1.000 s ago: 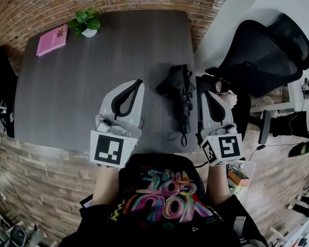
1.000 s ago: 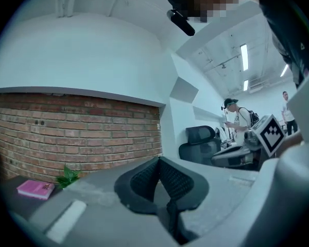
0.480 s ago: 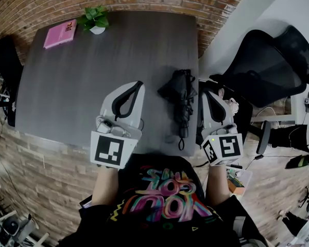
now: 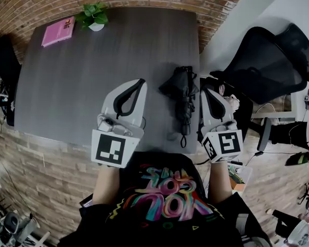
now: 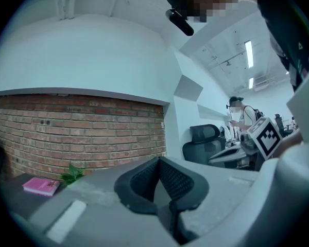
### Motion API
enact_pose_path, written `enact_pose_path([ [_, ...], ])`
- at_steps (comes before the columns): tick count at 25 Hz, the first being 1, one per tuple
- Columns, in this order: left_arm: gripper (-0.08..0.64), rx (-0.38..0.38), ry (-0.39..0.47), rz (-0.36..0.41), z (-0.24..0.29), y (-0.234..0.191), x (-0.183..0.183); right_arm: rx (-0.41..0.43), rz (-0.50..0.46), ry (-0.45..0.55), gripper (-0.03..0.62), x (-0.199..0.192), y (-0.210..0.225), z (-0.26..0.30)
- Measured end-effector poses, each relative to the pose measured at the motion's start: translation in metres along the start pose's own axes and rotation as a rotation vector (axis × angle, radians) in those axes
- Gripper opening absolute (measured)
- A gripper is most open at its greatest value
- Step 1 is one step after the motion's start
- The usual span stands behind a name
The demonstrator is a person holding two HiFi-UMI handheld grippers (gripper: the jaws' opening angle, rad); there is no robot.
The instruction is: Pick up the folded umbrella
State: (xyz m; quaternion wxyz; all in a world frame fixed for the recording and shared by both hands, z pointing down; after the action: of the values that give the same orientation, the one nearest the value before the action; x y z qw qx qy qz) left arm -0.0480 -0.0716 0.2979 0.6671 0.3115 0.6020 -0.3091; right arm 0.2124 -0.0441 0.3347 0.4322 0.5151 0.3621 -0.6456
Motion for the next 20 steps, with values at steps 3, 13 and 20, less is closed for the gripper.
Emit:
enact_pose_path([
  [3,0.002,0.005,-0.006,-0.005,-0.003,-0.004,-0.002,-0.001,-0.005,-0.019,0.000,-0.004,-0.001,0.005],
  [13,0.002,0.036,-0.021,-0.004,-0.008,-0.022,-0.007,0.069,0.016,-0.157,0.089,-0.039,-0.008,0.029],
  [20,0.002,0.035,-0.036,-0.007,-0.005,-0.024,-0.011,0.076,0.022,-0.233,0.173,-0.065,-0.007,0.040],
])
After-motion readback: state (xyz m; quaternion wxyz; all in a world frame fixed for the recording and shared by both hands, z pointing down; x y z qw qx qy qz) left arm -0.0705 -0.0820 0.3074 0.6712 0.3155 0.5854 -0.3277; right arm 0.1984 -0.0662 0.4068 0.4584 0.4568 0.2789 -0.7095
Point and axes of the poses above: the fingertips, and each gripper's own axes: z forward along the fingers, y to its right, x out of its top, the point moved 10 cm from there along -z, backward along the fingers
